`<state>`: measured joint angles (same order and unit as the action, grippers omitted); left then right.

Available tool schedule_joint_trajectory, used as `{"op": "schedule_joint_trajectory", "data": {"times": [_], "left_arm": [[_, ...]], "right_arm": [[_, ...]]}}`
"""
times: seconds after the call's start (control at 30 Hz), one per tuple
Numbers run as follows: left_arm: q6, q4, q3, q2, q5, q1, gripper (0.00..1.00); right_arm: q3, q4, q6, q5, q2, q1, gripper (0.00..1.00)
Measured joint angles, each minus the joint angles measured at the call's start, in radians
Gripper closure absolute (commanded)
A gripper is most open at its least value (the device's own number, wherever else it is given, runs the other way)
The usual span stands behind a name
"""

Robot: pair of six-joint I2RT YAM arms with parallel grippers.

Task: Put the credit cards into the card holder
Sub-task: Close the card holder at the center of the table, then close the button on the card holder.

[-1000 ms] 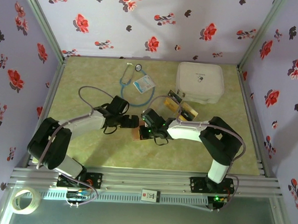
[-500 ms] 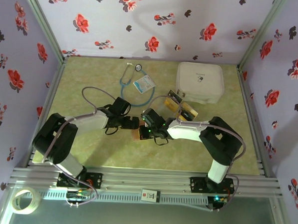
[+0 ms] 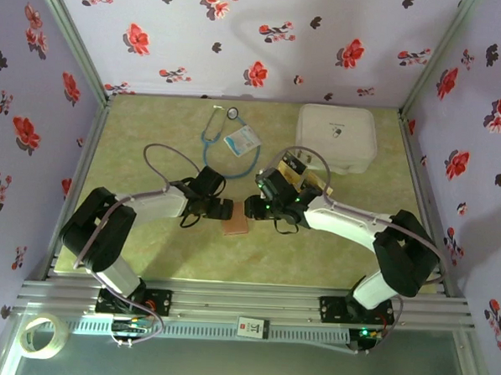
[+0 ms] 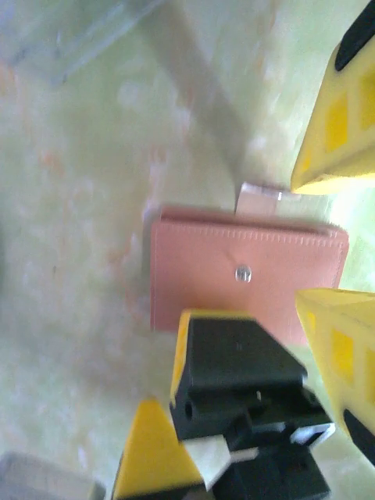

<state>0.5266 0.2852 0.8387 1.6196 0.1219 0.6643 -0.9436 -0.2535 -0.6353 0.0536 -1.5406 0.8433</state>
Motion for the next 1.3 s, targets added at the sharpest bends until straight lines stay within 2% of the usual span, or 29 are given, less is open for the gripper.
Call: {"op": "schedule_joint_trajectory", "data": {"times": [0.2, 0.7, 1.03, 1.3], "left_arm": [[0.000, 0.015, 0.010, 0.005, 0.028, 0.010, 0.00], [0.000, 0.023, 0.019, 0.011, 0.040, 0.017, 0.00], [0.000, 0.023, 0.019, 0.012, 0.040, 0.018, 0.00], [0.000, 0.023, 0.019, 0.012, 0.043, 0.019, 0.00]], "right_arm": [[-0.014, -0.094, 0.005, -0.038, -0.007, -0.013, 0.64], [-0.090, -0.119, 0.027, -0.039, -0.097, -0.018, 0.69], [-0.098, -0.118, 0.034, -0.028, -0.141, -0.028, 0.77], [-0.098, -0.111, 0.034, -0.017, -0.145, -0.034, 0.90]]}}
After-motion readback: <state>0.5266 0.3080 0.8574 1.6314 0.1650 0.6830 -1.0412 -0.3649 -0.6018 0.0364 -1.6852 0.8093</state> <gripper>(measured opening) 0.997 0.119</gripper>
